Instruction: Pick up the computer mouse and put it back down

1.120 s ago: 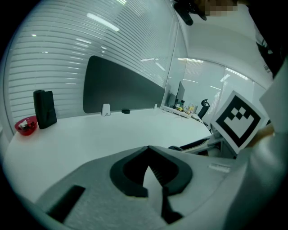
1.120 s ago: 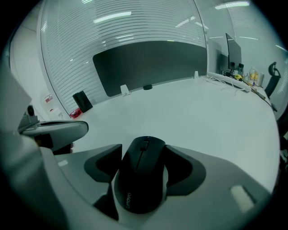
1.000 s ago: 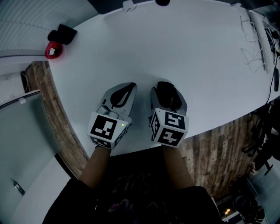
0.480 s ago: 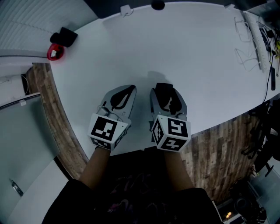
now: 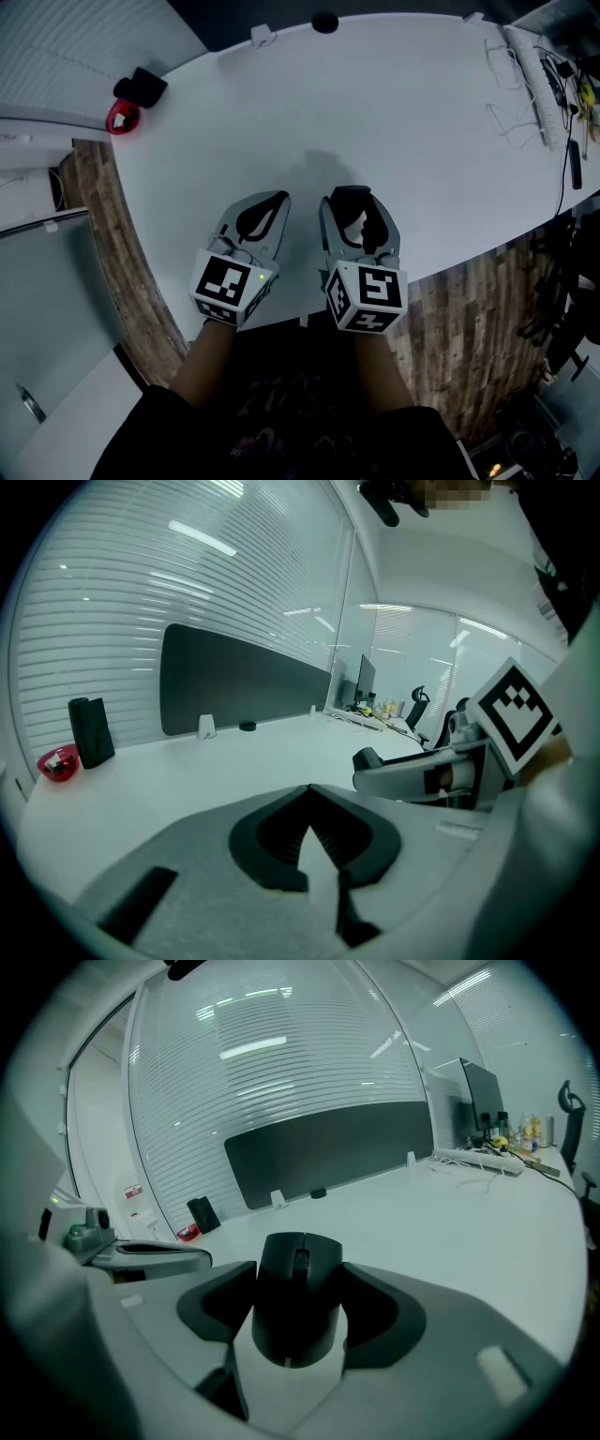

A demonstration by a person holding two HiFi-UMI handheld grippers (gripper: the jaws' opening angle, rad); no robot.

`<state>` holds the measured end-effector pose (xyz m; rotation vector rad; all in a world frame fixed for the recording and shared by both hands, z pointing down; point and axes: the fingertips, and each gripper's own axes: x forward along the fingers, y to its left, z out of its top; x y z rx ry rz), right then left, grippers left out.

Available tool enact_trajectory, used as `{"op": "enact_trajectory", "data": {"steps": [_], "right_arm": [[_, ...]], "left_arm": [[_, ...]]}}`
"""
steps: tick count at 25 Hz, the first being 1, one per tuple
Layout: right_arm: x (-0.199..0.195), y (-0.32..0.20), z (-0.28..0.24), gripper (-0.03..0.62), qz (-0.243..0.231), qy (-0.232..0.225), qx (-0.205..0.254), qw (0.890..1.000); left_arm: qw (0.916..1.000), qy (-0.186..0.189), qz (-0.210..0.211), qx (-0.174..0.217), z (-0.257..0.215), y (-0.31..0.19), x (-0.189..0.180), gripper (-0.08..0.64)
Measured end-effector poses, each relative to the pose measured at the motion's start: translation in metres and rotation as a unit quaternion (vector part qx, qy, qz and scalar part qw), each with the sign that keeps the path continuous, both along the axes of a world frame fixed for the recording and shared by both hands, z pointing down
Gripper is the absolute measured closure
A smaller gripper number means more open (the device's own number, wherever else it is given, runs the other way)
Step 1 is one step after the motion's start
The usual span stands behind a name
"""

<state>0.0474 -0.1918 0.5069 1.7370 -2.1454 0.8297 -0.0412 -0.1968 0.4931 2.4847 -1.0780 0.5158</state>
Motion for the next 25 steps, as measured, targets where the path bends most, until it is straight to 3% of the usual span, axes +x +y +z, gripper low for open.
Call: {"op": "enact_trajectory", "data": {"steps": [14,25], "right_arm": [[0.026,0.017,-0.074,0.296,-0.014,0.001,0.081,0.997],[0.059,0.037,-0.136,0.298,-0.029,-0.003,0.144,0.989]], "left_arm": [[0.9972,0.001,-0.030,0.069,-0.069,0.014,0.007,0.560],[0.9879,-0.001,-0.078,0.134,-0.133,0.033,0.002,0.560]]}}
